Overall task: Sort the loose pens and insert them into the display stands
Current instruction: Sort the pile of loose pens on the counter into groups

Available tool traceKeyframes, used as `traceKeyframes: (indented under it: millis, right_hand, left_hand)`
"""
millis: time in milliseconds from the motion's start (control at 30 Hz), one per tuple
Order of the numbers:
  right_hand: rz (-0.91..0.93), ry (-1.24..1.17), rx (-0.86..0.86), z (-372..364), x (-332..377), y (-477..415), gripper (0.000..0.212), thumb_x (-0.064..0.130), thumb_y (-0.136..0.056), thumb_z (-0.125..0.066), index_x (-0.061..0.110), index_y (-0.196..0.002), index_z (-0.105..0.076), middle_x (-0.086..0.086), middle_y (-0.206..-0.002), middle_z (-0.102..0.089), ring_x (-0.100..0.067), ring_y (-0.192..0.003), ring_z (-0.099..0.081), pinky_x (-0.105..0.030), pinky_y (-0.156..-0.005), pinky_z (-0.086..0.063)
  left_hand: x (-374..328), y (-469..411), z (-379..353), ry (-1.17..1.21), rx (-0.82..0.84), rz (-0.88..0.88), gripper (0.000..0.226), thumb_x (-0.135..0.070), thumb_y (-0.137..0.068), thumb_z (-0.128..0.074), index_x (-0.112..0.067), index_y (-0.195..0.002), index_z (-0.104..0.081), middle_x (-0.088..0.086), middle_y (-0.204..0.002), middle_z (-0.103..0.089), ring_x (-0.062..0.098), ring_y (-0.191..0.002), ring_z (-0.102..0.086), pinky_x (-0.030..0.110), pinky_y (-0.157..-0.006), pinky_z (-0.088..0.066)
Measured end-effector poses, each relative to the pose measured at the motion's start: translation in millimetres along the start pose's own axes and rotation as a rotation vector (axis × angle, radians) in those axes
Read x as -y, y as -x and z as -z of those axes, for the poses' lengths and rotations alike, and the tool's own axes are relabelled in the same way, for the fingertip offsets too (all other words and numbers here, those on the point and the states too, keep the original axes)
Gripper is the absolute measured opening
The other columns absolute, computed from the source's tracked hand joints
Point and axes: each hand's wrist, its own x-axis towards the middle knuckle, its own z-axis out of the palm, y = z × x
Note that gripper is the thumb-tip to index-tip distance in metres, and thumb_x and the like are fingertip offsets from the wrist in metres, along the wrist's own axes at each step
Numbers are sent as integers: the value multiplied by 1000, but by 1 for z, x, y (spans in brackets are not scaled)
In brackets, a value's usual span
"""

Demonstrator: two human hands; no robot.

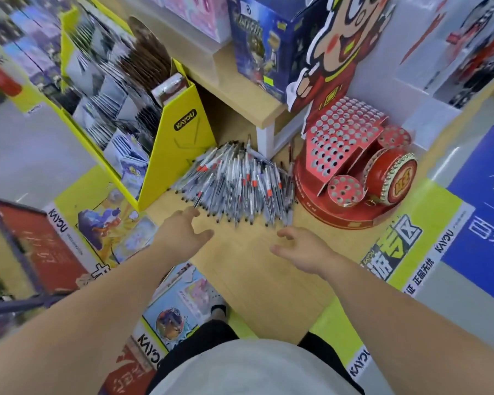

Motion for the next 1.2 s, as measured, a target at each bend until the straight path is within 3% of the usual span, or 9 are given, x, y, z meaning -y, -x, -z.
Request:
traceKeyframes:
  millis: [200,333,433,567,700,800,1033,1100,1200]
  right_hand:
    - [-139,-6,-97,-19,3,-5,54,47,-88,-70,19,-134,-59,-3,-134,-49,-23,-116,-57,-30,-94,-46]
    - [-211,45,-183,-38,14,-3,52,47,-86,-72,20,-129,-63,-4,-130,-52,-23,-123,-52,-28,-104,-39]
    - [-279,39,-234,-47,26,-4,51,45,-87,-72,18,-130,-63,-7,-131,-51,-25,-123,-52,-28,-106,-36]
    - [-367,-59,-331,-51,46,-5,47,39,-90,-70,17,-130,-64,-8,-131,-54,-26,-115,-59,-27,-95,-41]
    - [-354,-95,-585,-37,64,-15,30,33,-89,-70,18,-115,-72,-5,-117,-67,-22,-101,-63,-25,-79,-40]
    - [-315,-97,-717,-19,77,-31,27,27,-88,-71,14,-111,-74,-4,-111,-71,-24,-101,-65,-26,-83,-42]
    - [-287,-20,-641,2,95,-79,34,28,-88,-68,11,-117,-68,-16,-113,-66,-33,-105,-61,-31,-81,-44]
    - [-310,-14,-607,0,97,-87,36,35,-85,-67,14,-114,-69,-16,-110,-68,-32,-94,-63,-31,-76,-46]
    - [-366,-20,-595,-5,93,-98,52,50,-70,-56,14,-107,-67,-17,-101,-66,-29,-77,-60,-27,-69,-36]
  left_hand:
    - [26,-57,5,61,-2,9,60,-46,-93,-65,-15,-141,-48,11,-130,-58,30,-109,-60,38,-84,-52]
    - [43,-87,7,-13,15,-92,29,-41,-94,-63,-12,-98,-58,8,-89,-65,27,-79,-61,39,-68,-54]
    - [56,-103,4,-45,43,-178,26,-40,-93,-63,-18,-82,-53,1,-72,-58,21,-66,-55,32,-54,-44]
    - [64,-114,3,-2,54,-244,17,-36,-93,-63,-22,-85,-57,-2,-70,-59,21,-65,-56,29,-53,-39]
    - [62,-119,7,6,62,-280,14,-29,-96,-64,-16,-90,-61,5,-76,-65,25,-67,-57,29,-49,-37]
    - [61,-120,11,-11,69,-294,16,-27,-95,-65,-14,-87,-61,3,-74,-65,22,-63,-56,27,-48,-38]
    - [74,-118,15,159,127,-343,9,-18,-87,-73,-13,-88,-65,-6,-71,-63,9,-61,-54,22,-51,-34]
    - [77,-116,17,187,127,-332,9,-18,-87,-73,-16,-87,-65,-10,-69,-60,5,-63,-53,22,-53,-35]
    - [80,-114,19,237,111,-319,7,-17,-87,-73,-15,-86,-66,-10,-68,-58,2,-65,-52,19,-54,-34]
